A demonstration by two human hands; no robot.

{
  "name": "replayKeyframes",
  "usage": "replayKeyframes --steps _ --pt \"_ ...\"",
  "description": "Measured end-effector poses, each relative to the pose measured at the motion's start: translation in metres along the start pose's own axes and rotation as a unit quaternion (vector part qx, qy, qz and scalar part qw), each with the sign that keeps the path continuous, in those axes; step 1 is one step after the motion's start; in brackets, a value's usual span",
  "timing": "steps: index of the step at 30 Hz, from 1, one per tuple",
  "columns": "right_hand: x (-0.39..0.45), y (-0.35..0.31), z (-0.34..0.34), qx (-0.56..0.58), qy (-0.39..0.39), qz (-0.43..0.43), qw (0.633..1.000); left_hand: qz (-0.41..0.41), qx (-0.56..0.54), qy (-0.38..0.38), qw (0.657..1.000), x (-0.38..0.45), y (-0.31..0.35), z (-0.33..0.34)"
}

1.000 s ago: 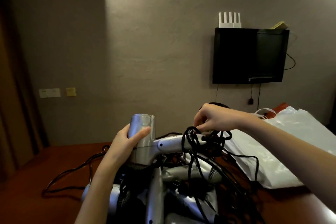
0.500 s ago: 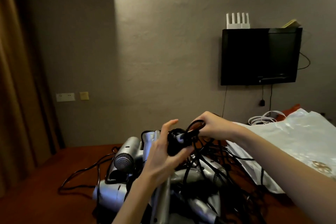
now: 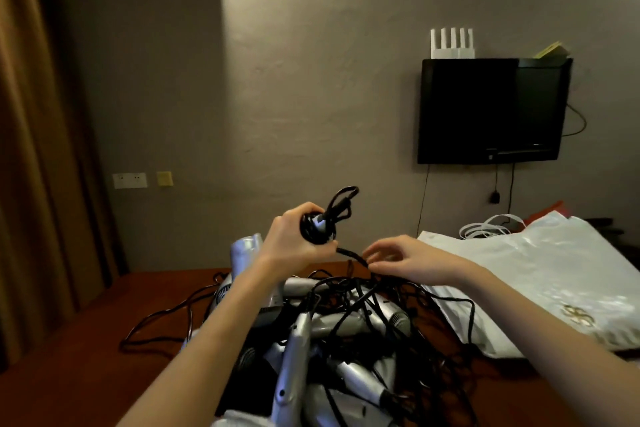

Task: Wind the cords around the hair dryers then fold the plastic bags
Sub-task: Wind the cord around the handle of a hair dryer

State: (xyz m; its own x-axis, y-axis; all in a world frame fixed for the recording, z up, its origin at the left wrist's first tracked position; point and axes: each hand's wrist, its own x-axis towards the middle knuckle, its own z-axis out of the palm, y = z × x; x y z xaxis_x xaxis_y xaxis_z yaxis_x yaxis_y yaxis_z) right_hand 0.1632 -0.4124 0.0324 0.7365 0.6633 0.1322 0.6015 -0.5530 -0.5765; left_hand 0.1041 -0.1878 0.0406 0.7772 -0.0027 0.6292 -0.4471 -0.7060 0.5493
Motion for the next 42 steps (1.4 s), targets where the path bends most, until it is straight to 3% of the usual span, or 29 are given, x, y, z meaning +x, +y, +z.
replayKeyframes --steps 3,9,14,18,22,27,32,38,42 --pt "-0.010 0.009 0.016 -0.099 -0.001 0.020 0.995 0.002 0.039 0.003 0.999 0.007 0.006 -0.011" --pt "-0.034 0.033 0.019 -0.073 0.038 0.073 0.994 -0.004 0.086 0.014 0.996 0.020 0.001 -0.037" --pt "-0.024 0.033 0.021 -0.101 -0.030 0.042 0.994 -0.036 0.102 -0.022 0.994 0.025 -0.017 -0.025" --pt "-0.004 0.026 0.002 -0.134 0.055 -0.008 0.989 -0.039 0.095 -0.097 0.990 0.022 -0.022 -0.012" --pt "0.015 0.002 -0.013 -0.056 0.106 -0.057 0.991 -0.053 0.037 -0.112 0.992 0.026 -0.013 -0.012" --pt "0.036 -0.036 0.002 0.062 0.100 -0.122 0.986 -0.063 -0.080 -0.134 0.986 0.027 -0.002 -0.011" --pt "0.047 -0.054 0.005 0.141 0.160 -0.160 0.964 -0.106 -0.260 -0.148 0.948 0.019 0.004 -0.016" --pt "0.050 -0.055 0.009 0.169 0.151 -0.137 0.964 -0.141 -0.317 -0.158 0.924 0.018 0.004 -0.020" --pt "0.055 -0.055 0.013 0.199 0.166 -0.120 0.958 -0.154 -0.339 -0.207 0.905 0.018 0.010 -0.020"
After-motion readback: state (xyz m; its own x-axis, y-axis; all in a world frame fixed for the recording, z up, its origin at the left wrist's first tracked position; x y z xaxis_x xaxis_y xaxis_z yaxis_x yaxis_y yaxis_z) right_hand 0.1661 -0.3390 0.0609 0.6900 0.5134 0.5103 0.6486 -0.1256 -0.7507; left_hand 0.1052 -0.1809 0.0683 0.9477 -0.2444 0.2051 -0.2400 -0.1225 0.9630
